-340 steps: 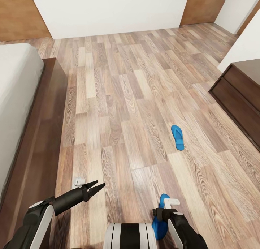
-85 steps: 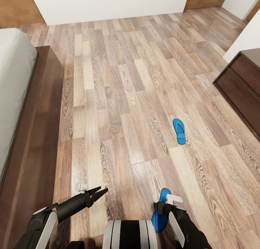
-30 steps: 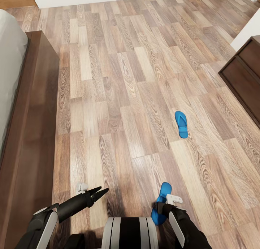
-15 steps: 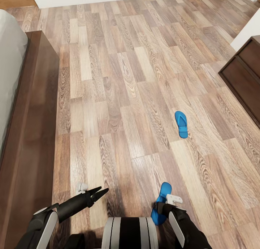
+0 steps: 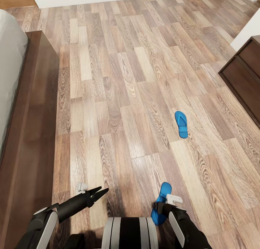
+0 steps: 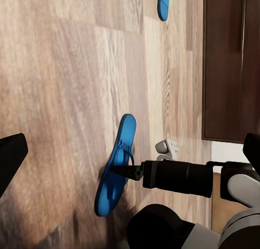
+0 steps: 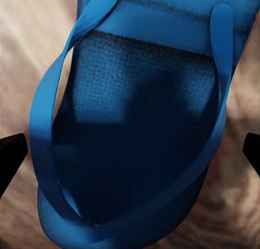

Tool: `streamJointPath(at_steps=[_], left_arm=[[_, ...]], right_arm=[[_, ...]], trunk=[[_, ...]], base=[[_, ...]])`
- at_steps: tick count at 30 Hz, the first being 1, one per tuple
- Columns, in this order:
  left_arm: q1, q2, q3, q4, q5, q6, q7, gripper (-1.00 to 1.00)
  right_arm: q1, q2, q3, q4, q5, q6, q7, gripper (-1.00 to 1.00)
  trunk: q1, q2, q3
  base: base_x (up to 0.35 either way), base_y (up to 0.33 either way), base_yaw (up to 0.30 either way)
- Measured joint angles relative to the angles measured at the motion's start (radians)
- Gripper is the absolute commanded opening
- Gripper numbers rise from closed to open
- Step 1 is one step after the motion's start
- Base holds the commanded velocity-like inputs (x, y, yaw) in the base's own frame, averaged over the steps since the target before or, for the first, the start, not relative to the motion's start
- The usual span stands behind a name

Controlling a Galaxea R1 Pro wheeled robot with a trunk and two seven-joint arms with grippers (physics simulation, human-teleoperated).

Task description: In the bedroom, move the book from the bed onto either nightstand, and place the two sandals side by side next to the bed.

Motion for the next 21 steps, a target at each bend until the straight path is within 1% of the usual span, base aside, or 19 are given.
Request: streamJointPath(at_steps=[21], left_arm=[[0.0,0.0,0.0,0.0,0.001,0.0,0.001,1.0]], right_arm=[[0.0,0.0,0.0,0.0,0.0,0.0,0.0,1.0]], trunk=[[0.0,0.0,0.0]], base=[[0.0,0.0,0.0]])
